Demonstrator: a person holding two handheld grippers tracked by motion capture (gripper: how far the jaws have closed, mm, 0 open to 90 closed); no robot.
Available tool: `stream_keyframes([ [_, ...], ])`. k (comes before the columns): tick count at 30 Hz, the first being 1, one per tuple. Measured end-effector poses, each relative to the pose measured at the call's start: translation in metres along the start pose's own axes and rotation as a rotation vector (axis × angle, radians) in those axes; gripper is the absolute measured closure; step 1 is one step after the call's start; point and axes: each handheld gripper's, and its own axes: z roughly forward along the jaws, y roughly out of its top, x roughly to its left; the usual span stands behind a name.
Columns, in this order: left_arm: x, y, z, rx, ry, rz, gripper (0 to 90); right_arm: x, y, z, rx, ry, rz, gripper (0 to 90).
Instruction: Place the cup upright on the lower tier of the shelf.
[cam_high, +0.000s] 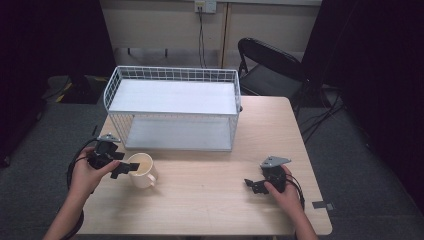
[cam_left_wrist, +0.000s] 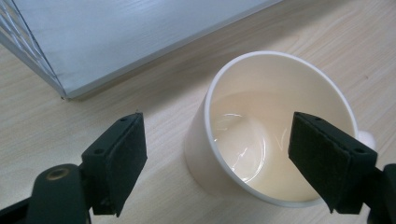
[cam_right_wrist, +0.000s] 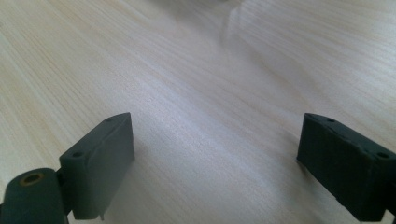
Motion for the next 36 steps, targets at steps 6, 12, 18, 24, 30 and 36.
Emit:
stream_keyframes([
  [6,0.000,0.001,0.003,-0.003,0.008,0.001,18.7,0.000,0.000,0.000,0.000,0.000,0.000,10.2],
  [12,0.001,0.001,0.006,0.007,0.025,-0.006,17.8,0.000,0.000,0.000,0.000,0.000,0.000,10.2],
  [18,-0.001,0.001,0.010,0.024,0.035,-0.004,17.8,0.000,0.000,0.000,0.000,0.000,0.000,10.2],
  [24,-0.003,0.002,0.015,0.056,0.058,0.015,18.9,0.000,0.000,0.000,0.000,0.000,0.000,10.2],
  [30,-0.001,0.004,0.019,0.063,0.072,0.009,29.0,0.000,0.000,0.000,0.000,0.000,0.000,10.2],
  [36,-0.001,0.004,0.025,0.085,0.078,-0.006,32.5,0.000,0.000,0.000,0.000,0.000,0.000,10.2],
])
